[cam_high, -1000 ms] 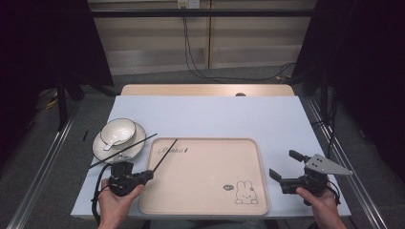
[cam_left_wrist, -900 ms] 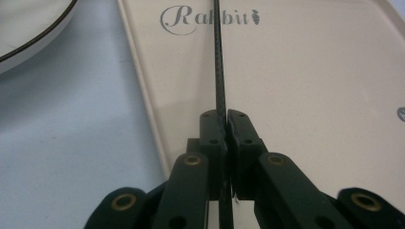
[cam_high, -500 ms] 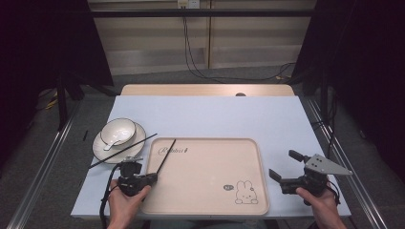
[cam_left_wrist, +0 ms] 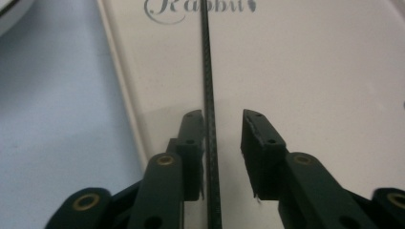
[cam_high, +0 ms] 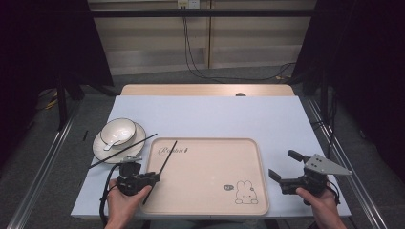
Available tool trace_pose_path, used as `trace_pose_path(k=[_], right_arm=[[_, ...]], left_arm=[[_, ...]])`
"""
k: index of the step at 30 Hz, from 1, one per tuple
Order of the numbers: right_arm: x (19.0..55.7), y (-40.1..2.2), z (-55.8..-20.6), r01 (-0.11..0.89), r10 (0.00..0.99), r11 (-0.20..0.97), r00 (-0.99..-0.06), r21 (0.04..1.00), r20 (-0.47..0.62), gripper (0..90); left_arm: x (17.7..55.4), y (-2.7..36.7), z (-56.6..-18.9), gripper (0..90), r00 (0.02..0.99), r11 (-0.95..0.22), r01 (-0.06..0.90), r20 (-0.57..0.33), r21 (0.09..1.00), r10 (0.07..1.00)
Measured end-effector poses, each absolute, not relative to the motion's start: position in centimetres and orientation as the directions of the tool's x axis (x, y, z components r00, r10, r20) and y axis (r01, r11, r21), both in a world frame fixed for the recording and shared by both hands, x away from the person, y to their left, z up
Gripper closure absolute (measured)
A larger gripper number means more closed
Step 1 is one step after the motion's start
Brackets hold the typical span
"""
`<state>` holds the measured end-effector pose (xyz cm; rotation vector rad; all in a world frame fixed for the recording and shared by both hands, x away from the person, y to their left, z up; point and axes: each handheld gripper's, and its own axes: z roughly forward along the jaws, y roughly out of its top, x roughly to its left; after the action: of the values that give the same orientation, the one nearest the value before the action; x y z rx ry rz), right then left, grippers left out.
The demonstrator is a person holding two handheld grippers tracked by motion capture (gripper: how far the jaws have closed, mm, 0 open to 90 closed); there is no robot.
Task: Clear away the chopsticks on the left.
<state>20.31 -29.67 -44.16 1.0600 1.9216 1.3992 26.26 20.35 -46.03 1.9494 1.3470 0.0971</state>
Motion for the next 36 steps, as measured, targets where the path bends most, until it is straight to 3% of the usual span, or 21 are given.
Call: trace_pose_path(k=[3, 10, 15, 24, 36], right_arm=[[20.3, -29.7, -44.1, 0.285, 0.833, 0.153, -0.553, 0.946, 0.032, 0.5], [20.3, -29.7, -44.1, 0.277, 0.834, 0.156, -0.552, 0.948, 0.024, 0.5], [20.3, -29.7, -44.1, 0.283, 0.833, 0.151, -0.552, 0.947, 0.032, 0.5], [20.3, -29.7, -44.1, 0.283, 0.834, 0.151, -0.55, 0.947, 0.032, 0.5], [20.3, -29.7, -44.1, 0.284, 0.831, 0.15, -0.556, 0.947, 0.036, 0.5]], left_arm=[[26.0, 20.7, -45.6, 59.9, 0.473, -0.166, 0.747, -0.338, 0.644, 0.814], [24.9, 22.4, -44.8, 28.3, 0.513, -0.153, 0.655, -0.287, 0.74, 0.809], [24.4, 23.5, -44.4, 16.0, 0.573, -0.195, 0.573, -0.219, 0.796, 0.789], [23.8, 26.3, -43.9, 3.8, 0.599, -0.179, 0.507, -0.195, 0.843, 0.777], [24.1, 31.7, -44.0, 4.0, 0.612, -0.188, 0.481, -0.174, 0.856, 0.772]])
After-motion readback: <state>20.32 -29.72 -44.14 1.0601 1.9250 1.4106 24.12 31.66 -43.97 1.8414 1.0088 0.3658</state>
